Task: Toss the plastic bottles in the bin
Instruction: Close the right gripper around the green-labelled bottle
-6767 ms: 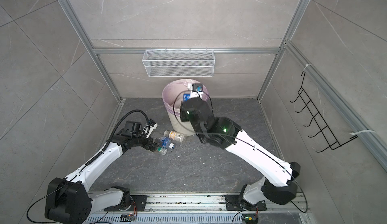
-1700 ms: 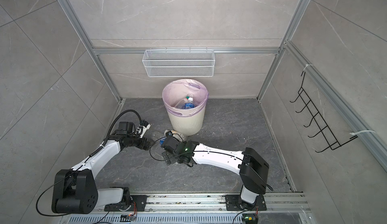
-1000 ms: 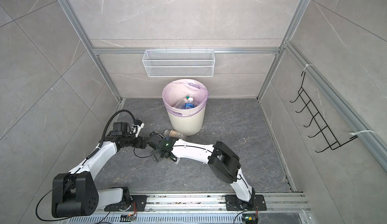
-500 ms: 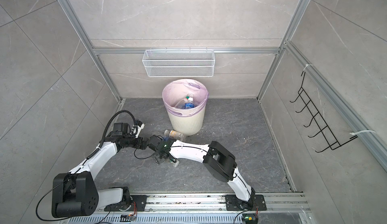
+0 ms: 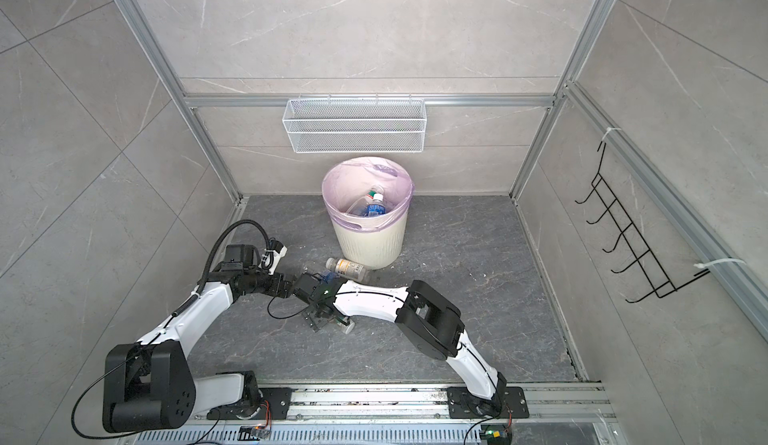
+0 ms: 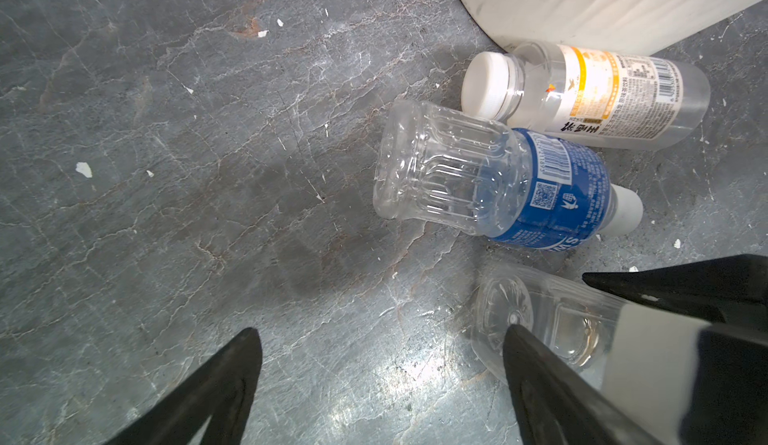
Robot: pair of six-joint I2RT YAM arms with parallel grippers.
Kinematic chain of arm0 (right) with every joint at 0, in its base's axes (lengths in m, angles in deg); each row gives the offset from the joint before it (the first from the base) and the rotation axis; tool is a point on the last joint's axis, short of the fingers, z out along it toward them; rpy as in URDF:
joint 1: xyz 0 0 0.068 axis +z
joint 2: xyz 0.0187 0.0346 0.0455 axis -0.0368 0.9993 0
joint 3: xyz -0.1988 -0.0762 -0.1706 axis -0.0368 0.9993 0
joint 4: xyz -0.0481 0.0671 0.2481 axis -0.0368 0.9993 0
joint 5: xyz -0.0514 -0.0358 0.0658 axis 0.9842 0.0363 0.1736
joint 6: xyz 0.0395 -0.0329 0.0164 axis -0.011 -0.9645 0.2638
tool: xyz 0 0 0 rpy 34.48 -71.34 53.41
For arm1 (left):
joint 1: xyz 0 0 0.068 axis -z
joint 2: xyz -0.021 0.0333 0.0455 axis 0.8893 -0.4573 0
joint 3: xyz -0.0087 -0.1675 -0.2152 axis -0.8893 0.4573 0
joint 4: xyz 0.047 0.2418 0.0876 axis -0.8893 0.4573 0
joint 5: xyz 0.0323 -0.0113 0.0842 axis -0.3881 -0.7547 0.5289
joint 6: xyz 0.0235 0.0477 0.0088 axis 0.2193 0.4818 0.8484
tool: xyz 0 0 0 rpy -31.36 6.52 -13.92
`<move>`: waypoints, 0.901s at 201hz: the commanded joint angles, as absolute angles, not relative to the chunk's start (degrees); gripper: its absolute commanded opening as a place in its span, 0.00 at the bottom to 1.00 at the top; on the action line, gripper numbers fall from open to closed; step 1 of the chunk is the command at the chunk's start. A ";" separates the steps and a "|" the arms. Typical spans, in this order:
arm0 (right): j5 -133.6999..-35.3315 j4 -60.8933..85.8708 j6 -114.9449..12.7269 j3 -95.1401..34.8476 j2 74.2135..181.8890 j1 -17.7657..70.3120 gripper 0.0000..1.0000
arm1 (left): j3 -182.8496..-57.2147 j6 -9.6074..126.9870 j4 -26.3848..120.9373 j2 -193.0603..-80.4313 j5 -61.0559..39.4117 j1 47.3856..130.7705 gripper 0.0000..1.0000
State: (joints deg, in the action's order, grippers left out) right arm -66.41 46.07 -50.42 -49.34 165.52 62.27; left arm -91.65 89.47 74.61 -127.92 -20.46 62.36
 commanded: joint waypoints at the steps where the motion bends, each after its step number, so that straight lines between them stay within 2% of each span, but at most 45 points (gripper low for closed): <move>1: -67.08 46.85 -49.56 -50.22 166.46 62.84 0.82 | -91.72 89.03 74.61 -126.96 -22.55 62.18 0.93; 76: -66.20 46.17 -49.39 -49.06 165.76 63.11 0.70 | -91.71 89.27 74.98 -127.22 -23.77 62.22 0.93; 117: -65.46 45.03 -49.58 -46.89 163.65 63.51 0.56 | -91.54 89.60 75.37 -127.04 -24.65 62.26 0.94; 181: -61.77 41.53 -48.49 -38.53 154.97 64.66 0.53 | -91.20 90.09 75.22 -126.35 -24.92 62.61 0.94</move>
